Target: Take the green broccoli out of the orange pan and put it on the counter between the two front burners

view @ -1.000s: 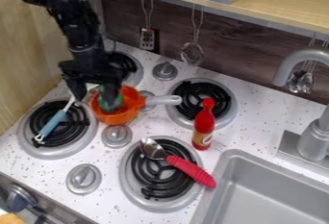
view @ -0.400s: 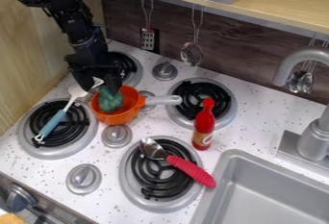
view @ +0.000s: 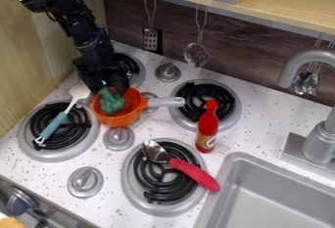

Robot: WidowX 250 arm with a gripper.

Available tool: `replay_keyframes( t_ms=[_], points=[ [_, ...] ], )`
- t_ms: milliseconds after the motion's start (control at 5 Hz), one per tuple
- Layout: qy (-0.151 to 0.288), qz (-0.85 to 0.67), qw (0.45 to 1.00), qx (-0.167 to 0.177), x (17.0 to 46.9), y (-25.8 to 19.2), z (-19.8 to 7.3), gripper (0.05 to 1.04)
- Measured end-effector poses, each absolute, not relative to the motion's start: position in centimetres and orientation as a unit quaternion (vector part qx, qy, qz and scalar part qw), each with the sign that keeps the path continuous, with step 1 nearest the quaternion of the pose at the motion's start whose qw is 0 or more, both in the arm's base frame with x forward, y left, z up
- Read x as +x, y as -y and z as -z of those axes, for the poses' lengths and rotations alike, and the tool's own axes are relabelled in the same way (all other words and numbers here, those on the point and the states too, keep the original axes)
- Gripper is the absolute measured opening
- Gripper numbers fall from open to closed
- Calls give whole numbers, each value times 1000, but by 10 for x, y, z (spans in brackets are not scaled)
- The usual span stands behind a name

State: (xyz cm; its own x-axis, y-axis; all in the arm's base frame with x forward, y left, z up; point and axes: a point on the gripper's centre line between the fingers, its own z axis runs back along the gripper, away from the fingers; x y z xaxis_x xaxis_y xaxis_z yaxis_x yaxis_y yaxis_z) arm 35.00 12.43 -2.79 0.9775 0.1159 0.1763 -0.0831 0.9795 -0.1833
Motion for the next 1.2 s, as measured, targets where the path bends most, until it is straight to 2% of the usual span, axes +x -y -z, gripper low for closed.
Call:
replay_keyframes(
  t_ms=[400, 600, 1000, 1200],
  points=[
    [71, -56, 991, -99, 350, -124, 40, 999],
    [70, -62, 991, -99, 350, -124, 40, 955],
    [67, -71, 991, -95, 346, -124, 44, 416],
    [66, -74, 990, -97, 345, -123, 44, 330]
  ],
)
